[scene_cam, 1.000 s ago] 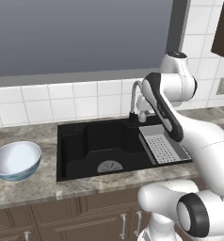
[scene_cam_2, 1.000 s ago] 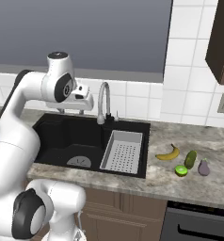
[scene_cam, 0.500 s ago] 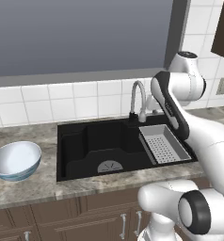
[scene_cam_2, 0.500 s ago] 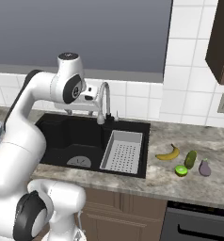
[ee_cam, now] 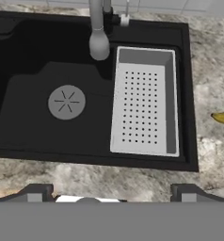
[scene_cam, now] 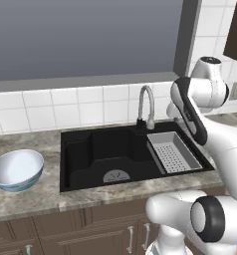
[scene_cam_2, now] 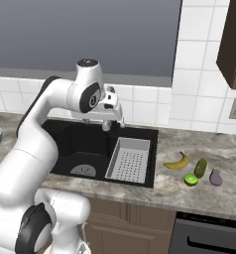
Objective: There is a mixed pile of frozen fruits and vegetables on the counter. Locate all the frozen vegetables and place the items in a bowl on the counter. Take all the frozen fruits and defrost them in a running sink.
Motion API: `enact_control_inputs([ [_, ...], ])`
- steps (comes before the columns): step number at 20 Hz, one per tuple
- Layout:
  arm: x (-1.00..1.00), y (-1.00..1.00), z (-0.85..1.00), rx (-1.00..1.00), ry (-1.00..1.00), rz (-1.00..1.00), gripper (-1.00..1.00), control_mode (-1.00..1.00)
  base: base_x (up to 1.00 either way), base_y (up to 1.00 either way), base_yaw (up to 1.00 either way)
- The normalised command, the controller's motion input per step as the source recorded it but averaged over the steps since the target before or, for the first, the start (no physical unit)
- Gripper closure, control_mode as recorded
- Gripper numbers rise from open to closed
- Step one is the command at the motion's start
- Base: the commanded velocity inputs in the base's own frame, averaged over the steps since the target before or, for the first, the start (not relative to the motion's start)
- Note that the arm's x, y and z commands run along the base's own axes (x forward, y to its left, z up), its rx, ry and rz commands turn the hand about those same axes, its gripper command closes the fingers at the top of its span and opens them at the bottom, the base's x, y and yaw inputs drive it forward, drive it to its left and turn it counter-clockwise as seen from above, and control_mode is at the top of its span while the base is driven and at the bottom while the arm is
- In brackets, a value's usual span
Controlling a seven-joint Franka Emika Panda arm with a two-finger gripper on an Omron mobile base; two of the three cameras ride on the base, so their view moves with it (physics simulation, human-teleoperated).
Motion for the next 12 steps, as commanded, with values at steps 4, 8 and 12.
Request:
enact_control_inputs([
  [4,0.0,-0.62,-0.14,-0.04,0.0,-0.02,-1.0,-1.0,0.0,0.0,0.0],
  [8,0.05,-0.61,-0.16,-0.03,0.0,0.0,-1.0,-1.0,0.0,0.0,0.0],
  [12,0.07,-0.59,-0.13,0.0,0.0,0.0,-1.0,-1.0,0.0,0.0,0.0],
])
